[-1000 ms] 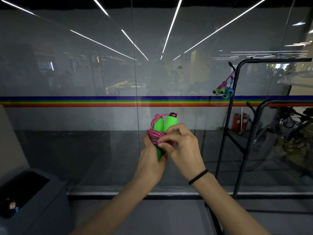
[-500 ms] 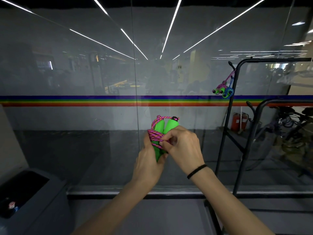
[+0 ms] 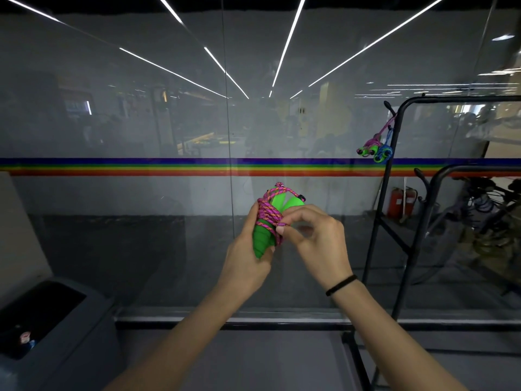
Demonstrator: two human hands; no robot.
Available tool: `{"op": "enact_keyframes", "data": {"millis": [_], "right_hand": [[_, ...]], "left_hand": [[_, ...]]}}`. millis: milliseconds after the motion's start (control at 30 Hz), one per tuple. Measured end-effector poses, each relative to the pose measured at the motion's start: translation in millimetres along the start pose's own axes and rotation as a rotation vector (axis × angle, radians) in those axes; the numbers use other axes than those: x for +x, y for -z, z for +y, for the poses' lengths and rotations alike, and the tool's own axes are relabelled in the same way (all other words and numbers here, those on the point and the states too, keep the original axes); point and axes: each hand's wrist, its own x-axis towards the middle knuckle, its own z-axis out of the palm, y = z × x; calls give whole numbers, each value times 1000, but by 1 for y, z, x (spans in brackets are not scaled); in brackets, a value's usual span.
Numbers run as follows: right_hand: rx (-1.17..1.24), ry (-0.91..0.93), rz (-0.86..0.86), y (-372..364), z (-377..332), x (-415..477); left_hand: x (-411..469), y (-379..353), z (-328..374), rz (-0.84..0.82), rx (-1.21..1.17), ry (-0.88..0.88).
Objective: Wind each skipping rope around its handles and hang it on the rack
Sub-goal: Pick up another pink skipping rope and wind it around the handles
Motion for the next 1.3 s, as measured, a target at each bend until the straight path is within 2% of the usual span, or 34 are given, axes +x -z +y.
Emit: {"op": "enact_keyframes", "data": {"millis": [233, 633, 867, 1033, 1300], "right_hand": [[61, -45, 49, -1, 1, 1], [-34, -228, -76, 4, -2, 10], [52, -327, -101, 1, 1, 13], [-168, -305, -155, 0, 1, 13], [-566, -132, -155, -7, -10, 8]], "left_hand": [[-4, -11, -8, -23, 200, -89], [-16, -18, -9, 44, 234, -98], [-12, -20, -10, 86, 146, -49], [-8, -22, -14, 108, 85, 3], [-14, -25, -4, 62, -64, -6]]}}
